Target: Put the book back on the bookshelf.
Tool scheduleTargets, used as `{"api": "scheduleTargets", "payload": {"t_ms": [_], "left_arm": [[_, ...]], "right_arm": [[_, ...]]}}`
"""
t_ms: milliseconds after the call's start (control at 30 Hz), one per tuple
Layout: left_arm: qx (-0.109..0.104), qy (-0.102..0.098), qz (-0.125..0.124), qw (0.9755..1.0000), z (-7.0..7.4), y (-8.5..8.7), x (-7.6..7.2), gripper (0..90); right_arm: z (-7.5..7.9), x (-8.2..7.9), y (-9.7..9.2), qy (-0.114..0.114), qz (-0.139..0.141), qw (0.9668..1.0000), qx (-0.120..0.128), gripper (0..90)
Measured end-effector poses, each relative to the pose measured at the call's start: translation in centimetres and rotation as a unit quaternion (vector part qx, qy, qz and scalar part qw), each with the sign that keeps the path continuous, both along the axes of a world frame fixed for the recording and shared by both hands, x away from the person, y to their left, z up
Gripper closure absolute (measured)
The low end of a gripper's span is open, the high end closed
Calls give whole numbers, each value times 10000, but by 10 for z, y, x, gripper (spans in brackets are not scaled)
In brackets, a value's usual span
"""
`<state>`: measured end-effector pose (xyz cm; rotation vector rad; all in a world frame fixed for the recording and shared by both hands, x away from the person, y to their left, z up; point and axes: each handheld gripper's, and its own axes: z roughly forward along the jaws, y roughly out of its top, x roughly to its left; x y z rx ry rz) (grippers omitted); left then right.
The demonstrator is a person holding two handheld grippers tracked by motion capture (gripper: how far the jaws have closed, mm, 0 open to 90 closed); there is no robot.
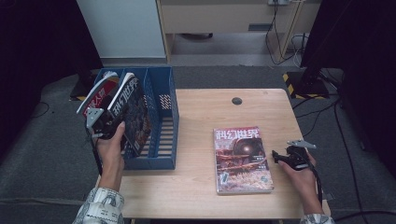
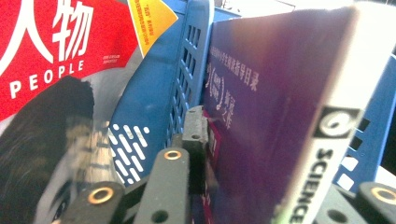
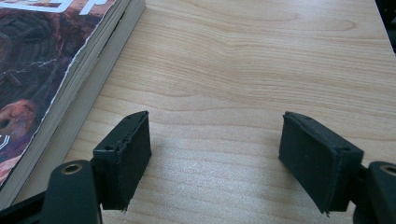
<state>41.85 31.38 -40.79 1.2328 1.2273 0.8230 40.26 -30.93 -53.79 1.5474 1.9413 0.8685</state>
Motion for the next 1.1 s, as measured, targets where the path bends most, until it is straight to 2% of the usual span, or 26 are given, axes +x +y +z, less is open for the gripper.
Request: {"api": "scheduleTargets", "payload": {"t_ms": [167, 433, 633, 767, 833, 967, 1100], "left_arm": [[-26, -9, 18, 10000, 0, 2, -7, 692], [-104, 21, -109, 9999, -6, 3, -26, 648], [-38, 18, -53, 10000, -8, 4, -42, 604], [-22, 114, 14, 9999, -12, 6, -54, 569], [-59, 228, -16, 9997, -15, 8, -59, 565], [-90, 335, -52, 9994, -13, 12, -72, 551], [56, 321, -27, 9995, -11, 10, -85, 543]], "right_arm": [[0, 0, 0, 1, -3, 10000, 0, 250], [0, 0, 0, 8, -3, 10000, 3, 246], [0, 0, 1, 12, -22, 10000, 12, 242], [0, 0, 1, 15, -21, 10000, 11, 242], [0, 0, 1, 15, -28, 10000, 13, 240], [0, 0, 1, 32, -13, 10000, 9, 234], [0, 0, 1, 45, -7, 10000, 9, 234]]}}
